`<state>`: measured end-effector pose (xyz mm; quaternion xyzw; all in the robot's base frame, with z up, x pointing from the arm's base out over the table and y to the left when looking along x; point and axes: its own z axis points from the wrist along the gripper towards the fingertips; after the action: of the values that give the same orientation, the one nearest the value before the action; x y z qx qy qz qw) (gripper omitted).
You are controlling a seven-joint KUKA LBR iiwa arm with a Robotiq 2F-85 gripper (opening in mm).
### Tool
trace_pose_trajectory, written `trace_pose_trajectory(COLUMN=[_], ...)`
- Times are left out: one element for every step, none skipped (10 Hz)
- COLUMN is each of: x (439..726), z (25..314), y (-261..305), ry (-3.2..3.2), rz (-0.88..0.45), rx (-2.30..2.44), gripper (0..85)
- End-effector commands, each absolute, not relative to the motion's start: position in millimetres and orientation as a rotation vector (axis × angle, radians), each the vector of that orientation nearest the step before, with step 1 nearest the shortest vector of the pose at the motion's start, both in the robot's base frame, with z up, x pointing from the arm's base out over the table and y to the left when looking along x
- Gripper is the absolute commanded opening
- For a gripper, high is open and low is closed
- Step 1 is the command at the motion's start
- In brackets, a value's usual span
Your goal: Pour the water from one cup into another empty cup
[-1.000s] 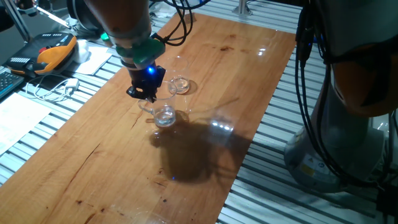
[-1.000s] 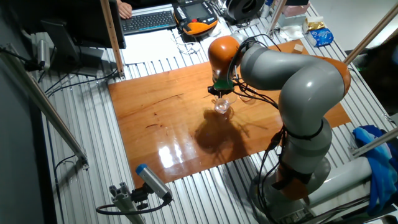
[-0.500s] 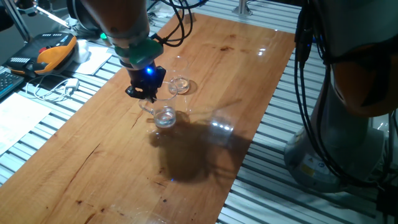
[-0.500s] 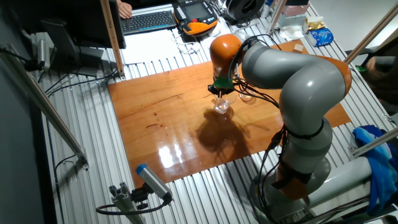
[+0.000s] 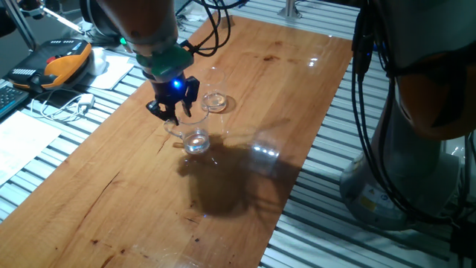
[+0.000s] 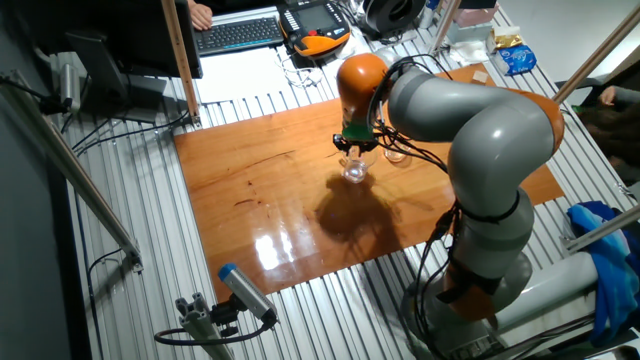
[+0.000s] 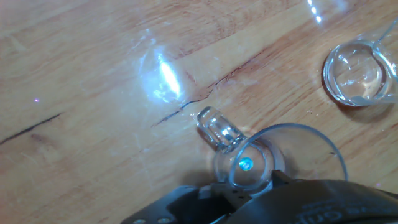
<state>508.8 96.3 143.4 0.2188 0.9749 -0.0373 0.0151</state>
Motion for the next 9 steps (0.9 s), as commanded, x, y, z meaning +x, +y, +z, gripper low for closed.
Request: trace_pose_trajectory(x=[509.7, 510.7, 511.2, 509.3, 506.2, 502.1, 497.4, 493.2, 489.5], z=[145.8, 152.1, 164.2, 175.8, 185.9, 192.7, 196.5, 199.3, 201.7], y=[95.6, 93.5, 88.7, 83.8, 78.5, 74.1, 70.4, 65.9, 62.1], ry=[3.036, 3.045, 3.07, 3.103, 3.131, 3.144, 3.158, 3.206, 3.228], rz=[-0.064, 0.002, 0.071, 0.083, 0.099, 0.145, 0.133, 0.07, 0.03], rx=[0.7, 0.725, 0.738, 0.699, 0.644, 0.568, 0.413, 0.225, 0.102], gripper=[51.0, 51.0, 51.0, 34.0, 34.0, 17.0, 0.0, 0.0, 0.0])
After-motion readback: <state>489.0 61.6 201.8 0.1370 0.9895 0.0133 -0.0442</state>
